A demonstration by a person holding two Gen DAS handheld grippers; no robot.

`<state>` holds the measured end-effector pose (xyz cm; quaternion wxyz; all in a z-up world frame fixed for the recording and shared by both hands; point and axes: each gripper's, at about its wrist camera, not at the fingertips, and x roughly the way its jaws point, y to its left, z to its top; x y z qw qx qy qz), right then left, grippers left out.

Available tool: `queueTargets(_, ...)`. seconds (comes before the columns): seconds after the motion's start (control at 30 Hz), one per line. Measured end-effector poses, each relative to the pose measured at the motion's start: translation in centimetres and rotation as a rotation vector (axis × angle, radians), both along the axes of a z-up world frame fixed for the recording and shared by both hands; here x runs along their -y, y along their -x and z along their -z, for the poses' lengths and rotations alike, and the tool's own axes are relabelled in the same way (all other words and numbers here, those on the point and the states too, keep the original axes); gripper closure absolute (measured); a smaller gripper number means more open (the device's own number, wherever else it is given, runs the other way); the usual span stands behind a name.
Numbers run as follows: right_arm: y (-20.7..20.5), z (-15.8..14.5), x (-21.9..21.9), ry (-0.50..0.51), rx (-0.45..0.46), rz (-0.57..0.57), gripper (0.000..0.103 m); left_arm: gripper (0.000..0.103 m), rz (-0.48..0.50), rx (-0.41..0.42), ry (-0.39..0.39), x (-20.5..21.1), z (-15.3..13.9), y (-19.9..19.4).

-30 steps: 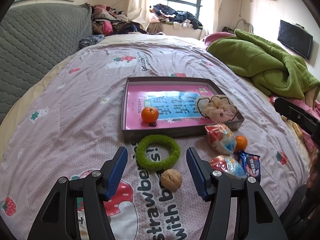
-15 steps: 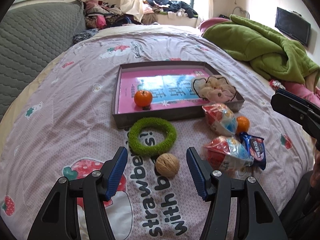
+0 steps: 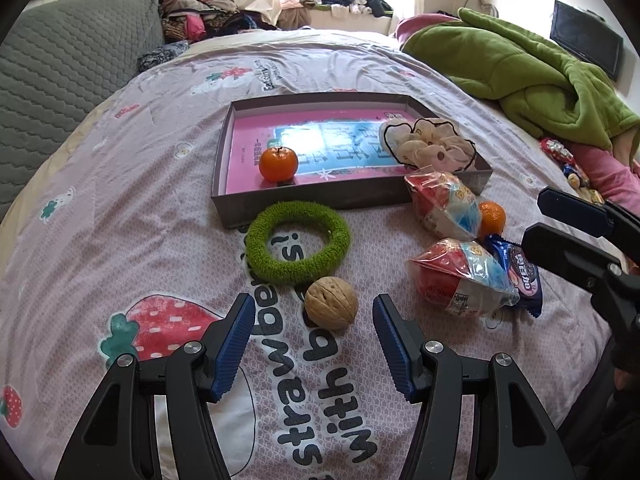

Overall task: Organize objects
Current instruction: 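Reach the right gripper to the blue-and-pink egg toy while the left gripper reaches the walnut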

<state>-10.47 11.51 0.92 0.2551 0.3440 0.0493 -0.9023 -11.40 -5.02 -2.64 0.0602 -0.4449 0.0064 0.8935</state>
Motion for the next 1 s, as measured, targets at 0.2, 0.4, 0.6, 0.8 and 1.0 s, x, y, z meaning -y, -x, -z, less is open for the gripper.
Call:
queueTargets(0.2,-0.1,0.5,0.3,-0.017,0.012,-0.011,0.048,0.04,0.001,0.028,-0.005,0.1,0.5,0.1)
queueTargets(0.4,0.2,1.2,0.4,-0.024,0.049,-0.021,0.048,0.04,-0.002,0.039,-0.005,0.1,0.7,0.1)
queueTargets(0.6,0.4,2.2,0.8,-0.052,0.086,-0.038,0.048,0.04,-0.006,0.056,-0.002,0.2,0.9,0.3)
queueTargets(0.8,0.2,2.8,1.3,-0.076,0.098,-0.056,0.048,0.04,-0.004,0.064,-0.002,0.2,1.1,0.4)
queueTargets(1.0,0.2,3.3,1.4,-0.102,0.1,-0.06,0.048,0.04,-0.011,0.057,-0.02,0.4,1.0,0.4)
